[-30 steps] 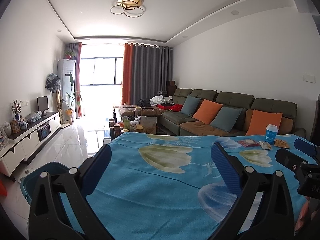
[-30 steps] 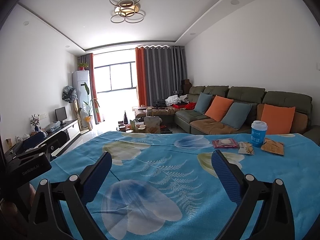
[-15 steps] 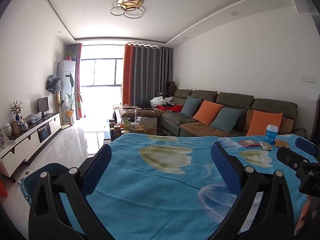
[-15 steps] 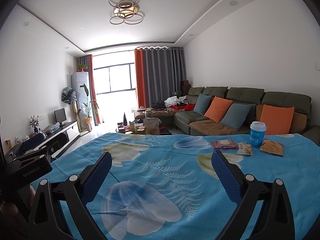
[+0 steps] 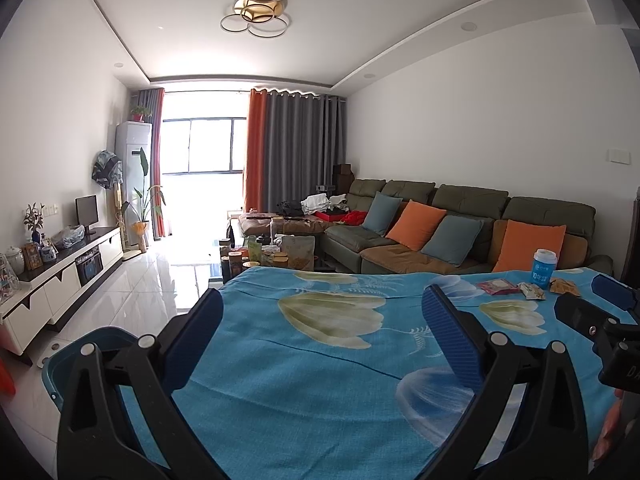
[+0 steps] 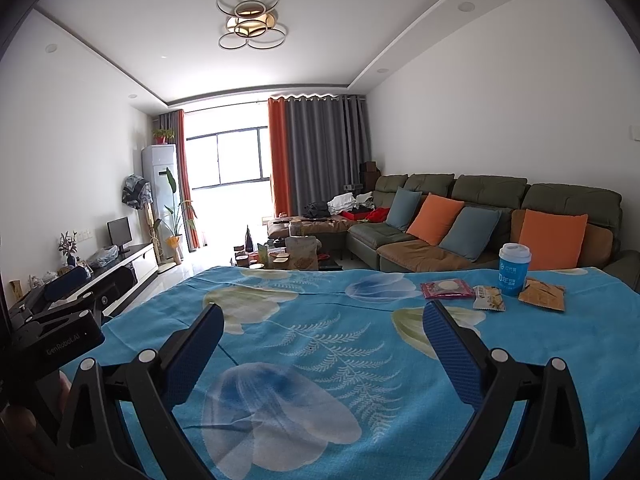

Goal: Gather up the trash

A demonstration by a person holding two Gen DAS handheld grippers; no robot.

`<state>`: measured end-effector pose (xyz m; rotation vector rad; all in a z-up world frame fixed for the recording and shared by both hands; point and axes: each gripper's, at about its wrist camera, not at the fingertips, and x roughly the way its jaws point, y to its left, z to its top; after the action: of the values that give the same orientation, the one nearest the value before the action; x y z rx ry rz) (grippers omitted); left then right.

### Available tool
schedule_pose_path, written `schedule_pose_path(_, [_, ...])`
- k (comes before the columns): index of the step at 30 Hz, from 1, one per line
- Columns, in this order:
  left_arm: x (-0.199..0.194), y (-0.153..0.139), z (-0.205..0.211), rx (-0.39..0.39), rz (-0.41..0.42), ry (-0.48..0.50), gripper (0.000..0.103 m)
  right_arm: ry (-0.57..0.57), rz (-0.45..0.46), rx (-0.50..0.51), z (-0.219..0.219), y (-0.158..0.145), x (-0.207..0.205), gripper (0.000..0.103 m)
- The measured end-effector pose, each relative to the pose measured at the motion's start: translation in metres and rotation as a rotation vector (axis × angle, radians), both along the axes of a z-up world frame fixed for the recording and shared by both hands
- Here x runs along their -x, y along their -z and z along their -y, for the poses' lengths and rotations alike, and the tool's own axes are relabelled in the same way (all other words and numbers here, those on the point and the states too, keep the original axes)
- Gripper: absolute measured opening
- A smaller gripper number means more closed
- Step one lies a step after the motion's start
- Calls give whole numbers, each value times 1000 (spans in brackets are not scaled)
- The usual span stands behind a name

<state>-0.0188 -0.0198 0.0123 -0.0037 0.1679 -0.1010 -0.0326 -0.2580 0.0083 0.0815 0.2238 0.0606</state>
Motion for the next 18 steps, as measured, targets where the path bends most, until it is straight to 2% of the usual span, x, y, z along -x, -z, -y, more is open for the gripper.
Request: schedule_pose_path(18, [0, 1, -1, -1, -2, 1, 98, 8, -1, -2, 1, 0, 1, 96])
